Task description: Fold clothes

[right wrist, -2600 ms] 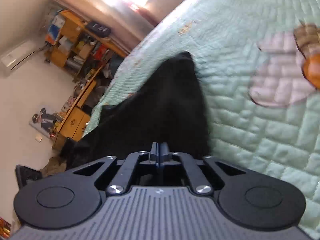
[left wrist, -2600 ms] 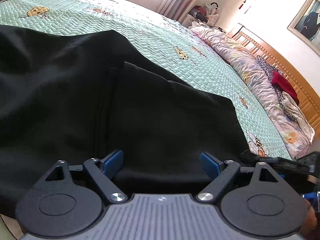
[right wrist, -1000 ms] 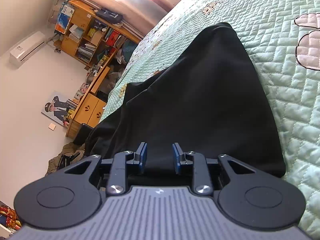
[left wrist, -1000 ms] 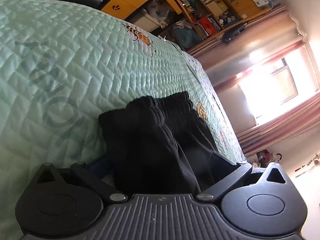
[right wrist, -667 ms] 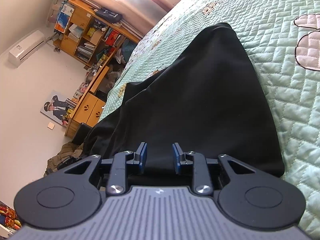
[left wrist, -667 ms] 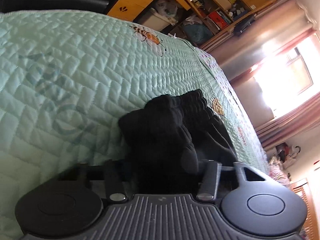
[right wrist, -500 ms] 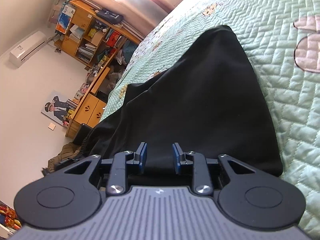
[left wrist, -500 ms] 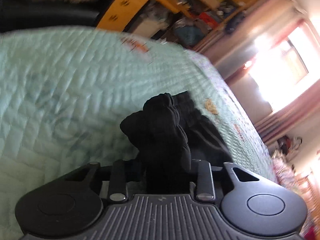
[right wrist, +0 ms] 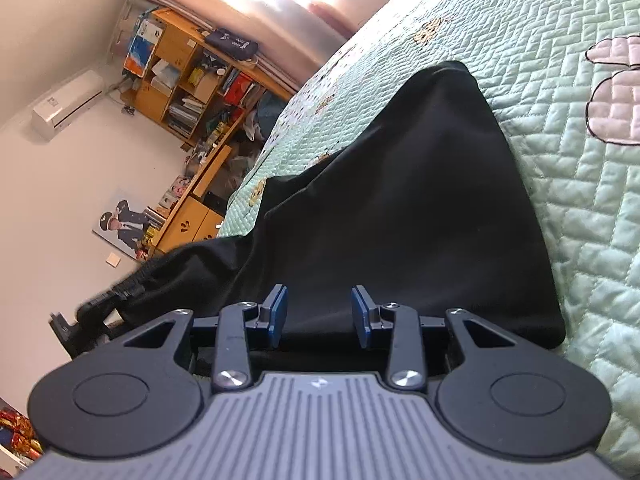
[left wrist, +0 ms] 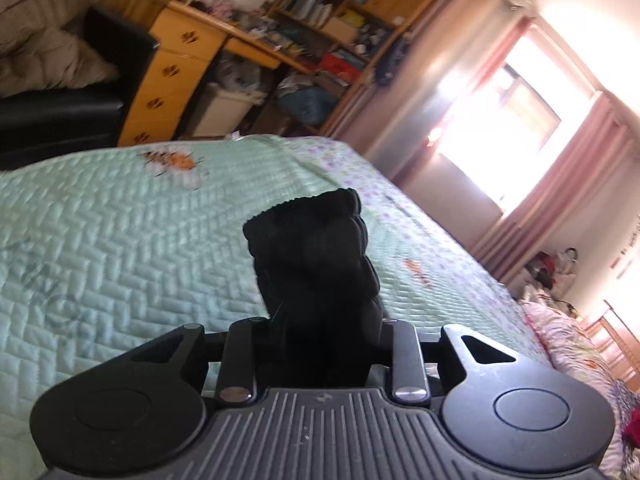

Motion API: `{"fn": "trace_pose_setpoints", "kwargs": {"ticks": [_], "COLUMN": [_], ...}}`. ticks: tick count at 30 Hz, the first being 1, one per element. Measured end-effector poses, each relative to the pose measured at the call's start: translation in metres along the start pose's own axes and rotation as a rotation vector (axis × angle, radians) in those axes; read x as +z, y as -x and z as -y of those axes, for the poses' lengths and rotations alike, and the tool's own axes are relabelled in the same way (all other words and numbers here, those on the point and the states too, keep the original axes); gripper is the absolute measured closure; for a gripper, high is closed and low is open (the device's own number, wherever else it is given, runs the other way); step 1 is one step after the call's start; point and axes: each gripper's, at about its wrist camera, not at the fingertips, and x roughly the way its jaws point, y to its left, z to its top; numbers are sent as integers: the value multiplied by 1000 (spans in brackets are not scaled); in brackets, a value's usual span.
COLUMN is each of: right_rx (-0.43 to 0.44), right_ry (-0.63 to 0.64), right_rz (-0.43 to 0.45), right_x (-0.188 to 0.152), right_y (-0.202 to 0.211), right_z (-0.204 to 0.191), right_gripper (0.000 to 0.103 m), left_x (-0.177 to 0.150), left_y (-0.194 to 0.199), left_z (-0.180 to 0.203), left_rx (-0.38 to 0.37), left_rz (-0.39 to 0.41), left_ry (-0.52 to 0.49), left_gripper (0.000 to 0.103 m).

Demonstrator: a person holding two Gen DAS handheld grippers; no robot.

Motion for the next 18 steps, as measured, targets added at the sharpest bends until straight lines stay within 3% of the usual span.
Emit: {"fn": "trace_pose_setpoints", "kwargs": {"ticks": [5,12,15,18], "right_rx": [19,60,82,97], "right_ry": [-5,-58,-116,-207], "right_rz": [6,53,95,146], "right_x": [-3,-1,1,5], "right_y": [-1,14,29,43], "right_z": [2,16,29,52], "right_gripper": [65,65,65,64], "left_x": [-6,-50,-108,-210], "left_y": [13,50,63,55], "left_z": [54,179,246,300], "left_rx": [-68,-228,-266,-267], "left_rz": [14,62,69,56], "left_ry": [-130,-412,-684,-1084], "left_gripper": [73,74,73,72]}}
